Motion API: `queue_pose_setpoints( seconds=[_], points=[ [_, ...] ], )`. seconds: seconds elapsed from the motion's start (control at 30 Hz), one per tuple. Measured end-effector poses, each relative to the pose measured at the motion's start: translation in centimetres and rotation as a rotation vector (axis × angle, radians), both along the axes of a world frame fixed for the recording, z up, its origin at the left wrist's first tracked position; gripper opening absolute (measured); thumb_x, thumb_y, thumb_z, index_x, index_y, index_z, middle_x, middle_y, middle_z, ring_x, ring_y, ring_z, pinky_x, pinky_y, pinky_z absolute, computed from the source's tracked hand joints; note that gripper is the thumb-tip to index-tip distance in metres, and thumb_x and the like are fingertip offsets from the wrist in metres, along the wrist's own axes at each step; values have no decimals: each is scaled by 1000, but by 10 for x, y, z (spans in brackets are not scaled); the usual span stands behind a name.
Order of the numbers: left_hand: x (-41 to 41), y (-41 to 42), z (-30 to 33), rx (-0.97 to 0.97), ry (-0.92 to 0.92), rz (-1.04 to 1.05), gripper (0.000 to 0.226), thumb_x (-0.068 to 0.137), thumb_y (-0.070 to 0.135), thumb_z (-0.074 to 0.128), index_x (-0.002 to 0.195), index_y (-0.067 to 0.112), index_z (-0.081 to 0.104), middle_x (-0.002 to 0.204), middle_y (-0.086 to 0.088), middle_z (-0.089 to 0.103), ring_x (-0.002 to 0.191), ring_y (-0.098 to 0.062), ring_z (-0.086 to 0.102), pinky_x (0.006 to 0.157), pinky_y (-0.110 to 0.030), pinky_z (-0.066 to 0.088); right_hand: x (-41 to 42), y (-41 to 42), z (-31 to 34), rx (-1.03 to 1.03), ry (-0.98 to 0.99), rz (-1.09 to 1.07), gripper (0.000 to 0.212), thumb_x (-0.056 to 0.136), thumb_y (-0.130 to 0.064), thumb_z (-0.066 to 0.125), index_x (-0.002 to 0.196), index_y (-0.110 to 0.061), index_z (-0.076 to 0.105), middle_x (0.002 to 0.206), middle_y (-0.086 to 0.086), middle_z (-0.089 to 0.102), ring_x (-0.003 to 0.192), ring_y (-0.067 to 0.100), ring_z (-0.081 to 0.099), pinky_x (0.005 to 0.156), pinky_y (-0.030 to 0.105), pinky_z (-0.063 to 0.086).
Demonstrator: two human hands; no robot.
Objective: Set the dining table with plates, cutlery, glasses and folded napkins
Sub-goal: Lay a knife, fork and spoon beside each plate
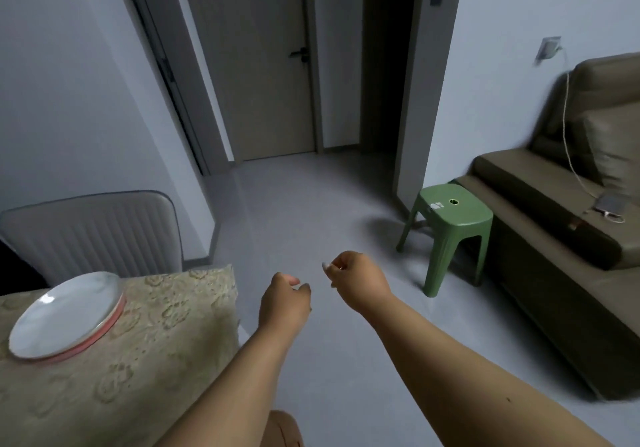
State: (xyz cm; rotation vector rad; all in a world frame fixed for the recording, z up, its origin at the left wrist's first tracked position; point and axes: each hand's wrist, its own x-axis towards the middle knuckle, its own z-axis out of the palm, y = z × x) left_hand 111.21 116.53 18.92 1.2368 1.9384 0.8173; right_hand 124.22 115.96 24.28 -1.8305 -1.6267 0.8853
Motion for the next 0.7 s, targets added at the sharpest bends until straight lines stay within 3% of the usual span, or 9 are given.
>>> queue_pose_setpoints(
  seconds=[0.3,0.53,0.63,0.7],
  points=[
    [-57,137,-1,-26,-73,178,16,91,24,55,105,18,50,88,-4,62,75,-21,67,77,-42,59,-43,161,-7,-13,63,125,35,94,-40,53,90,-7,65,88,10,70,83,25,65,73,33,51],
    [-95,262,-3,5,-120,389,16,89,27,55,103,21,49,90,-7,64,79,-25,68,77,-42,59,-84,311,-14,-16,65,351,35,94,-38,53,92,-5,65,88,11,70,83,25,66,74,34,52],
    [-105,313,3,26,-118,483,11,89,26,54,98,20,52,95,-8,64,84,-25,67,78,-38,58,-101,382,-7,-7,37,454,35,94,-39,53,92,-6,65,88,9,70,83,24,65,74,33,51],
    [-113,339,5,11,-95,518,19,88,22,53,101,10,59,97,-15,66,80,-25,66,69,-30,56,-114,421,-1,-1,40,507,34,94,-39,53,91,-7,65,87,8,70,83,23,65,74,31,50]
  ],
)
